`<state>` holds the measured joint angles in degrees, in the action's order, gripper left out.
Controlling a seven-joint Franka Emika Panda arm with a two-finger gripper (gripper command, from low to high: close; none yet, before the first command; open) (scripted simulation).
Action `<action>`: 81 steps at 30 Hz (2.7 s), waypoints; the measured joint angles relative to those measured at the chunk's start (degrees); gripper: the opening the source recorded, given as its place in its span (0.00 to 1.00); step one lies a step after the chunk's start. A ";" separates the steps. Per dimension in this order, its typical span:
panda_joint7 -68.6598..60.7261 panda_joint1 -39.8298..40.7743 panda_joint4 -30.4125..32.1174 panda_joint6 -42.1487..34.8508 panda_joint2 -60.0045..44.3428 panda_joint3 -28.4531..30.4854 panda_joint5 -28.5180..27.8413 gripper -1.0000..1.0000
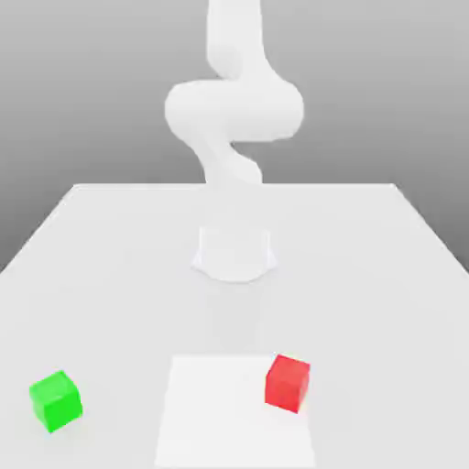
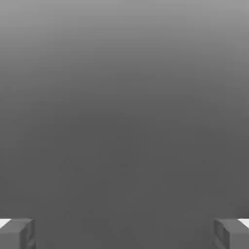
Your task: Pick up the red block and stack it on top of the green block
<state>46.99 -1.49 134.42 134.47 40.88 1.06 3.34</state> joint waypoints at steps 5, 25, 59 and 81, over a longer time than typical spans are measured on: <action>3.25 -2.88 5.76 5.87 -11.68 0.41 6.67 0.50; 35.11 -6.14 21.93 30.17 -48.76 -4.06 -5.44 0.50; 5.04 3.76 18.59 21.54 -43.83 -0.91 -3.82 0.00; -48.90 22.46 10.34 15.69 -46.36 2.96 -2.77 0.00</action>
<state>-1.91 20.97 144.76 150.16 -5.48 4.02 0.57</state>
